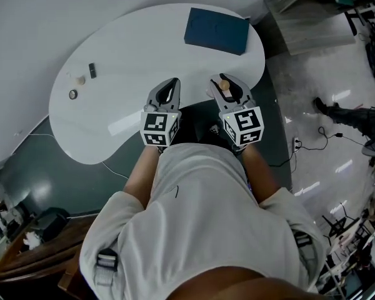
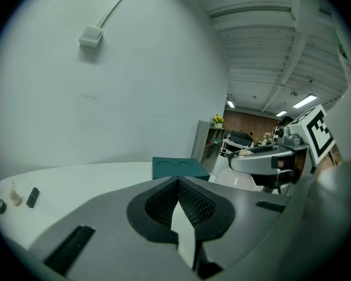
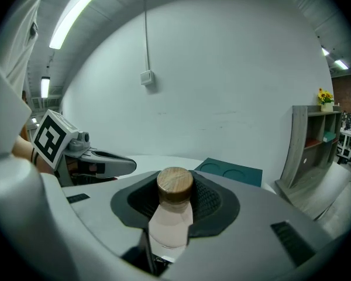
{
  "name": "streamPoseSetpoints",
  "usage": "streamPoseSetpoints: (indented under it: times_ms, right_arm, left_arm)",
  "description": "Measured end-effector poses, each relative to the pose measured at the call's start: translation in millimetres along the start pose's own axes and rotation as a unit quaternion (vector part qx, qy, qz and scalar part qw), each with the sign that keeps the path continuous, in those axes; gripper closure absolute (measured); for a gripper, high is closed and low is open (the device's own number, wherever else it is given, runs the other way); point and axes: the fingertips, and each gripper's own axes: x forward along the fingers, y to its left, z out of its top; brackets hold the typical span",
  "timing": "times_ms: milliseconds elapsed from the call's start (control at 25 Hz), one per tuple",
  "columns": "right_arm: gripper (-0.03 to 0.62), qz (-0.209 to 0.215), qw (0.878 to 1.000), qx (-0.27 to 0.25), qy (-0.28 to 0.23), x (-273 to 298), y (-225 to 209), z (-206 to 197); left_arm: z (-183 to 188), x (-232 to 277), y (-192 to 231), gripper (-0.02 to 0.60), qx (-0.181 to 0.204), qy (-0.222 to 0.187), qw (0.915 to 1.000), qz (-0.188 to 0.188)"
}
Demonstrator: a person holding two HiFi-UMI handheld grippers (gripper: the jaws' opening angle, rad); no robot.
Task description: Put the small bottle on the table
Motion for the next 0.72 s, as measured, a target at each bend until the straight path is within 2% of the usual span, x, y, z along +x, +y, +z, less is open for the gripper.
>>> streamPoseSetpoints:
  times_ms: [400, 720]
  right_arm:
    - [0.473, -0.024, 0.998, 0.044, 0.035, 86.6, 1.0, -2.7]
    - [0.473, -0.042, 0.996, 0.051, 0.063, 145.2, -4.8, -17.2]
  left_arm:
    - [-14.8, 48.6, 71.3, 0.569, -0.001, 0.047, 0.9981, -0.041]
    - [-25.3, 71.7, 104.2, 0.569, 0.008, 0.068, 0.9956, -0.064]
